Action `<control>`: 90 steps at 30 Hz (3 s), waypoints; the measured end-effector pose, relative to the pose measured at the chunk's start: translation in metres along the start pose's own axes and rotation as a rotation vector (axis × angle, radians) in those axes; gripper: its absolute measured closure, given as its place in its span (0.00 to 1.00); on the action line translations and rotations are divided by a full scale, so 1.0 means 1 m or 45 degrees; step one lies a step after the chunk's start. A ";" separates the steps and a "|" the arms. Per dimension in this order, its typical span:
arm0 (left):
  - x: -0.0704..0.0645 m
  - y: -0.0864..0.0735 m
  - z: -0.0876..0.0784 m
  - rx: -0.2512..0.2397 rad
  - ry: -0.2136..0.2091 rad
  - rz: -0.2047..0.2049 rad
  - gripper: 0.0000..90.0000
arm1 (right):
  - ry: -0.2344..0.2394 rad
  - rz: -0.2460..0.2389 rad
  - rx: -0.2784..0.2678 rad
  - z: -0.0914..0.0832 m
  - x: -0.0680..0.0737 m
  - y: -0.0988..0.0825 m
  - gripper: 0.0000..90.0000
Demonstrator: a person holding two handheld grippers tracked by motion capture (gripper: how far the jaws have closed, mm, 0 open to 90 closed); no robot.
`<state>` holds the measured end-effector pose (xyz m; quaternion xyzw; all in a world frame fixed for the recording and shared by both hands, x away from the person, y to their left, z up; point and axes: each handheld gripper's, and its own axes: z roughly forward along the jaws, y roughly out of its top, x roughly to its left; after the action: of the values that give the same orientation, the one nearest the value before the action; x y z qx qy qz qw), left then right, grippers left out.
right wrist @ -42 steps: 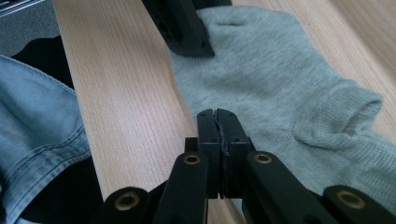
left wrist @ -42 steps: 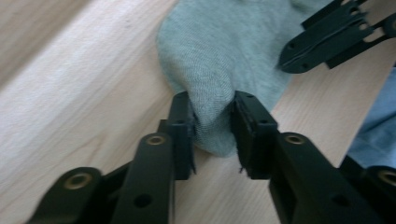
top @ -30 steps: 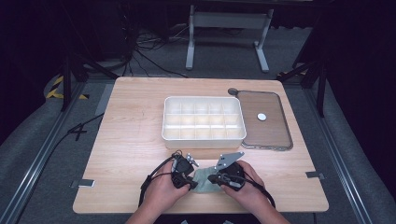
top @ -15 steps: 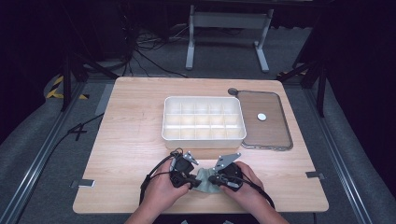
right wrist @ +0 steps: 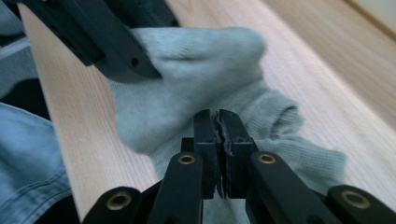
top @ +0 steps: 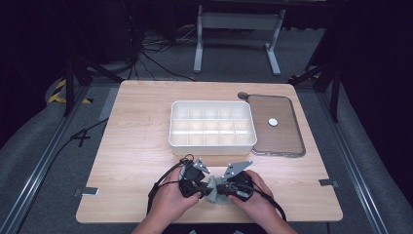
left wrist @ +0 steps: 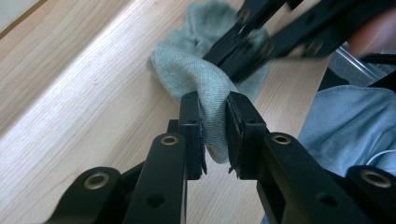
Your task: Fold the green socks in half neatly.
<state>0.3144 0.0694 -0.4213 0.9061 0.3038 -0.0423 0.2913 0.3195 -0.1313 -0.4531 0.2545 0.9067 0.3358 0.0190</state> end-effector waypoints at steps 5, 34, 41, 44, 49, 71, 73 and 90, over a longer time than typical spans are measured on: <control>0.003 0.001 -0.002 0.034 0.014 -0.028 0.86 | -0.003 0.075 0.008 -0.024 -0.012 -0.004 0.99; -0.013 0.027 0.031 0.031 -0.043 0.086 0.87 | 0.033 0.145 0.042 -0.012 -0.019 -0.026 1.00; -0.015 0.027 0.036 0.002 -0.062 0.092 0.87 | 0.033 0.144 0.043 -0.012 -0.019 -0.026 1.00; -0.015 0.027 0.034 -0.057 -0.100 0.130 0.76 | 0.034 0.143 0.043 -0.012 -0.019 -0.026 1.00; -0.005 0.022 -0.001 -0.286 -0.182 0.104 0.65 | 0.031 0.134 0.042 -0.012 -0.019 -0.027 1.00; 0.002 0.008 0.044 0.033 -0.113 0.062 0.99 | 0.032 0.121 0.054 -0.014 -0.019 -0.025 0.94; 0.002 0.007 0.045 0.024 -0.116 0.055 0.98 | 0.023 0.117 0.061 -0.020 -0.019 -0.023 0.93; 0.007 -0.006 0.001 -0.153 -0.070 -0.020 0.76 | 0.009 -0.064 -0.079 -0.046 0.014 0.023 0.90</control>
<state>0.3164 0.0764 -0.4273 0.8830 0.3047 -0.0510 0.3532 0.3079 -0.1376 -0.4016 0.2298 0.9020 0.3640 0.0321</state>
